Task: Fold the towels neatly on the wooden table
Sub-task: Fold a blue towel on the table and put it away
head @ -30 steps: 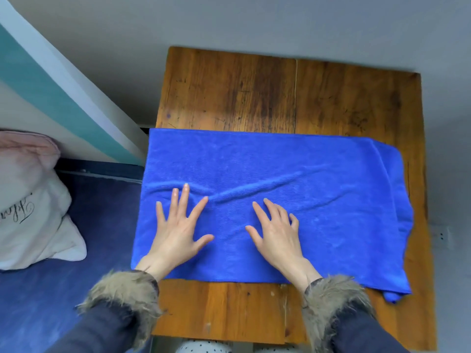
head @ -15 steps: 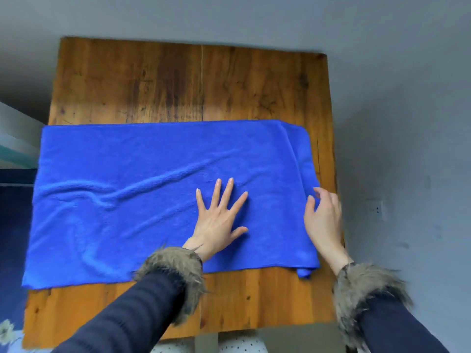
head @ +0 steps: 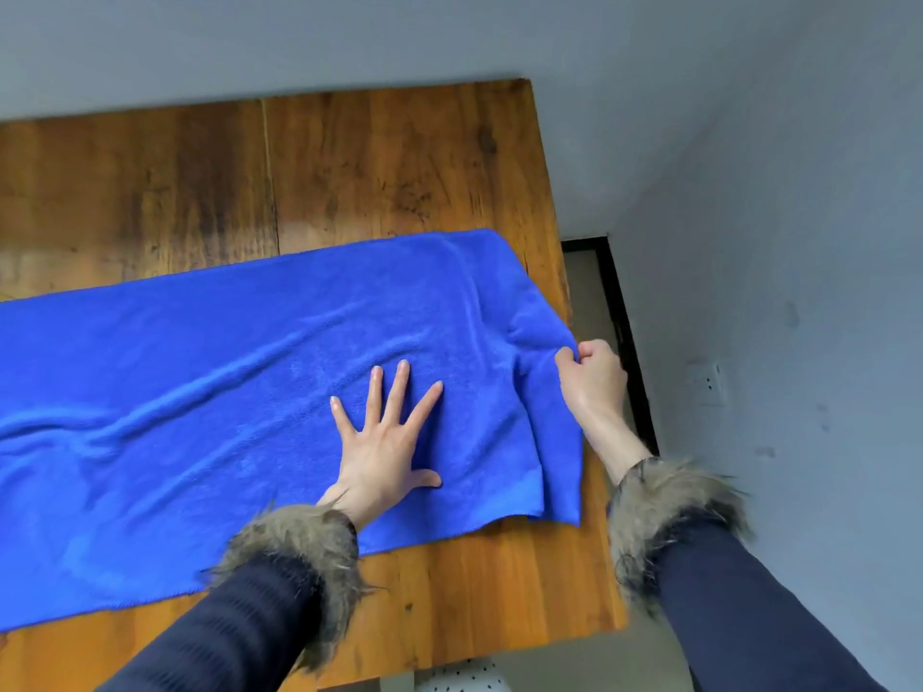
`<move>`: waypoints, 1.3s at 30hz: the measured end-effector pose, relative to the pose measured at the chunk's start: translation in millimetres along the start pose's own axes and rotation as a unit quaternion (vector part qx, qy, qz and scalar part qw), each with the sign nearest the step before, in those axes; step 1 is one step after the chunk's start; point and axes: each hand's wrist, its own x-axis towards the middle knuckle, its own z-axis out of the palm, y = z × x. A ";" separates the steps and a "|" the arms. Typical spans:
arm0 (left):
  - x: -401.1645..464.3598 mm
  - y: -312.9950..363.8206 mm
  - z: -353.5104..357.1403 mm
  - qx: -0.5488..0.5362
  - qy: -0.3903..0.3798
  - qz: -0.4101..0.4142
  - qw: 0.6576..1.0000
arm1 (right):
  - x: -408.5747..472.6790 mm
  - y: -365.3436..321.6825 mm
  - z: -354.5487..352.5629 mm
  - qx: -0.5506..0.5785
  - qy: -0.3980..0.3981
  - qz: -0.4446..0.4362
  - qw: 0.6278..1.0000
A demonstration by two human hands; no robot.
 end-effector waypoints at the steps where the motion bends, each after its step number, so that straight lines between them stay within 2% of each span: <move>1: -0.2 1.1 -0.7 0.002 -0.003 -0.003 1.000 | 7.7 0.4 -5.9 0.025 0.025 0.001 0.999; 4: -0.6 4.0 -1.3 -0.001 -0.003 -0.011 1.000 | 27.1 -2.7 -21.8 0.073 0.075 0.000 0.994; 6: -0.4 5.0 -1.9 -0.006 -0.006 -0.011 1.000 | 27.9 -4.6 -24.7 0.080 0.074 -0.031 0.994; 8: -0.3 3.9 -3.1 -0.031 -0.003 -0.005 0.999 | 15.3 -5.1 -16.7 0.068 0.047 -0.096 0.992; 10: -0.3 2.1 -5.9 -0.092 0.035 -0.009 0.995 | -6.1 -0.9 -2.6 0.041 -0.023 -0.205 0.978; 13: 4.9 -0.4 -15.4 -0.211 0.175 -0.062 0.960 | -35.6 10.7 16.3 -0.053 -0.188 -0.335 0.922; 14: 9.6 -0.5 -19.7 -0.254 0.199 -0.084 0.943 | -40.9 13.9 19.2 -0.099 -0.219 -0.363 0.900; 16: 20.6 3.2 -32.1 -0.337 0.216 -0.090 0.912 | -46.8 16.6 17.4 -0.136 -0.218 -0.411 0.875; 18: 32.1 12.3 -45.8 -0.379 0.234 -0.061 0.893 | -47.1 21.4 13.1 -0.129 -0.157 -0.445 0.872; 21: 47.2 31.9 -58.5 -0.336 0.272 0.015 0.902 | -43.1 39.4 2.6 -0.143 -0.072 -0.381 0.911; 24: 63.0 52.7 -57.2 -0.243 0.251 0.076 0.934 | -48.7 63.5 -7.3 -0.205 -0.091 -0.293 0.929; 27: 75.1 67.9 -53.0 -0.195 0.213 0.053 0.956 | -63.6 85.0 -7.8 -0.247 -0.097 -0.230 0.936; 31: 83.8 68.4 -52.8 -0.244 0.226 0.008 0.943 | -77.6 105.0 0.3 -0.316 -0.043 -0.236 0.918; 34: 86.3 59.9 -61.0 -0.345 0.234 -0.042 0.908 | -77.8 104.0 2.5 -0.323 -0.016 -0.252 0.912; 36: 83.5 54.0 -71.5 -0.445 0.219 -0.105 0.862 | -74.9 100.2 2.9 -0.325 0.006 -0.258 0.910; 37: 81.1 51.3 -75.7 -0.500 0.206 -0.130 0.831 | -73.1 98.6 2.2 -0.310 0.011 -0.261 0.914; 39: 74.7 45.4 -84.6 -0.631 0.174 -0.154 0.740 | -71.5 96.1 -1.8 -0.259 0.011 -0.274 0.926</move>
